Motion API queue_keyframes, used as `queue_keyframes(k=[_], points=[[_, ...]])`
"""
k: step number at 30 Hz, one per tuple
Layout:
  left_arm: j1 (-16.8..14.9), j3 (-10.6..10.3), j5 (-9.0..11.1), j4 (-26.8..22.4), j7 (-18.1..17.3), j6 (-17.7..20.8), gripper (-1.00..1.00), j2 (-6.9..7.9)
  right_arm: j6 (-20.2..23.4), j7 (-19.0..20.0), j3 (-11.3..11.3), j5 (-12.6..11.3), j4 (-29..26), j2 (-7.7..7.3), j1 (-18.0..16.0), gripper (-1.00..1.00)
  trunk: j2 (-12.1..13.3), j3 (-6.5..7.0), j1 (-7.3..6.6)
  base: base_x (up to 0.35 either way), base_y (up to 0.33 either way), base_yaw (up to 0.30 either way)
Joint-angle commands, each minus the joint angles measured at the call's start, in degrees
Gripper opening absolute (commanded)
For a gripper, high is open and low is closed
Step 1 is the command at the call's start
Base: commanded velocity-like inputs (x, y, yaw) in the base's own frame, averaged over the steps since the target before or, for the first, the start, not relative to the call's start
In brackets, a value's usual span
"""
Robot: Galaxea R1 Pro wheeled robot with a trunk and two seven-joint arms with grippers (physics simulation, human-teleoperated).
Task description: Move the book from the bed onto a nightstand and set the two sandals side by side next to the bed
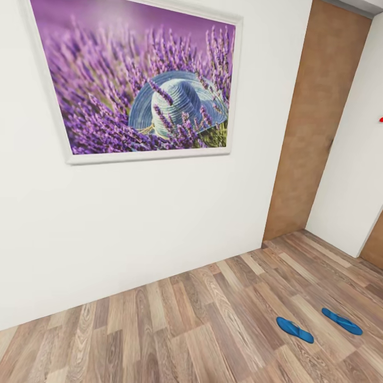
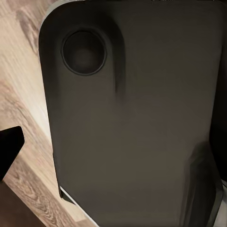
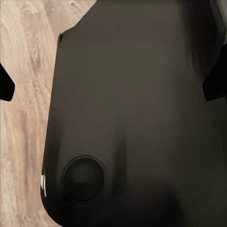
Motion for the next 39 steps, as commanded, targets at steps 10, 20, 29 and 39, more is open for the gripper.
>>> queue_keyframes(k=[10,20,29,39], points=[[-0.04,0.02,-0.03,0.04,-0.18,-0.23,1.0,0.02,-0.22,0.02,0.0,0.06,0.01,0.01,-0.01,1.0,-0.02,-0.04,0.04,0.336,0.047,0.0],[0.0,0.04,-0.03,0.04,-0.11,-0.24,1.0,0.01,-0.22,0.02,0.05,0.13,0.04,0.01,-0.01,1.0,-0.02,-0.04,0.04,0.338,0.005,0.0],[-0.04,0.04,-0.02,0.04,-0.14,-0.24,1.0,0.01,-0.22,0.02,0.02,0.04,-0.03,0.01,-0.01,1.0,-0.02,-0.04,0.04,0.338,0.001,0.0],[-0.02,0.06,0.01,0.04,-0.15,-0.24,1.0,0.01,-0.27,0.02,0.01,-0.25,-0.07,0.01,-0.01,1.0,-0.02,-0.04,0.04,0.338,0.0,-0.013]])
